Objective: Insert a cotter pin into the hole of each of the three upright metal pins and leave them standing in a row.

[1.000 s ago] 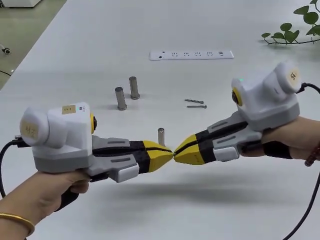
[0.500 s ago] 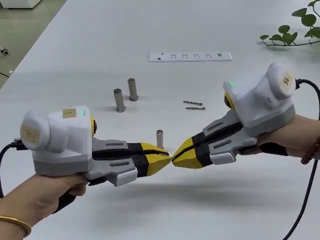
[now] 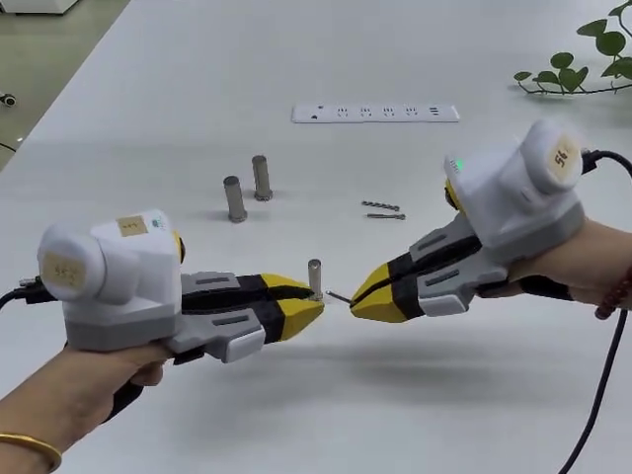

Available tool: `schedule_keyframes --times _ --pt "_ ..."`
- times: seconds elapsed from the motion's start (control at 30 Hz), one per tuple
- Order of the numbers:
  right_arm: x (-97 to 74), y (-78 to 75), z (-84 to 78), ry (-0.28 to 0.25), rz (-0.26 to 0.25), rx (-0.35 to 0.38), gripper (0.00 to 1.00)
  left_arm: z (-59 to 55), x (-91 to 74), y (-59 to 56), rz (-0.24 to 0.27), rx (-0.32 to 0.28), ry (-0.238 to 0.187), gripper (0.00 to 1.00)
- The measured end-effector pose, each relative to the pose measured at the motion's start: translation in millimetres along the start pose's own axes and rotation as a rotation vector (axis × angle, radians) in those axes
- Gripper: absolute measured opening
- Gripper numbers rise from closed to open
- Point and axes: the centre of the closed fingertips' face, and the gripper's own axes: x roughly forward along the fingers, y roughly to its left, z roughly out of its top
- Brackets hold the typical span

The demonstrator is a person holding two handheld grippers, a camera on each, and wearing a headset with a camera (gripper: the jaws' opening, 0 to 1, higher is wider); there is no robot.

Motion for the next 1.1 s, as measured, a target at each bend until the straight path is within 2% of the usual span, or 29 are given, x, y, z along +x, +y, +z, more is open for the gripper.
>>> schedule_keyframes --times 0.07,0.13,0.23,0.3,0.33,0.4,0.47,0.5,0.6,0.7,0.77,0.87,0.93,1.1 --pt "-0.3 -5.0 -2.9 0.023 -0.016 -0.006 0.00 -1.1 0.8 4.8 0.033 -0.009 -0.001 0.11" --pt "-0.4 -8.9 -2.6 0.024 -0.020 0.000 0.00 -1.4 2.1 5.3 0.036 -0.003 -0.010 0.11" --pt "-0.2 -15.5 -6.1 0.055 -0.037 -0.013 0.00 -3.1 4.4 13.0 0.100 0.028 -0.007 0.11" --pt "1.3 -20.9 -8.3 0.080 -0.042 -0.020 0.00 -4.1 5.0 21.2 0.153 0.038 -0.009 0.11" --pt "1.7 -22.7 -9.5 0.092 -0.045 -0.026 0.00 -7.6 5.9 25.4 0.178 0.039 0.008 0.11" --pt "3.3 -26.2 -12.4 0.115 -0.049 -0.017 0.00 -8.0 8.7 31.5 0.216 0.044 0.004 0.12" --pt "4.6 -28.8 -13.6 0.124 -0.051 -0.022 0.00 -10.1 13.2 34.9 0.221 0.042 0.008 0.13" --pt "5.2 -30.4 -14.8 0.132 -0.052 -0.020 0.00 -12.6 15.7 38.4 0.235 0.027 0.019 0.14" --pt "6.8 -36.4 -19.3 0.163 -0.058 -0.019 0.00 -16.9 21.5 44.4 0.262 0.035 0.042 0.14" --pt "7.1 -40.3 -20.4 0.173 -0.058 -0.020 0.00 -18.1 26.0 48.9 0.274 0.030 0.040 0.15" --pt "7.0 -42.6 -21.0 0.179 -0.059 -0.025 0.00 -21.9 28.4 53.6 0.294 0.043 0.063 0.15" --pt "7.2 -45.7 -22.5 0.189 -0.062 -0.035 0.00 -27.1 33.0 59.4 0.301 0.020 0.072 0.14" --pt "7.8 -48.4 -23.6 0.194 -0.063 -0.040 0.00 -33.6 34.8 63.8 0.313 0.028 0.106 0.14" --pt "9.1 -53.7 -27.7 0.215 -0.058 -0.042 0.00 -38.2 39.9 67.6 0.321 0.018 0.116 0.13"
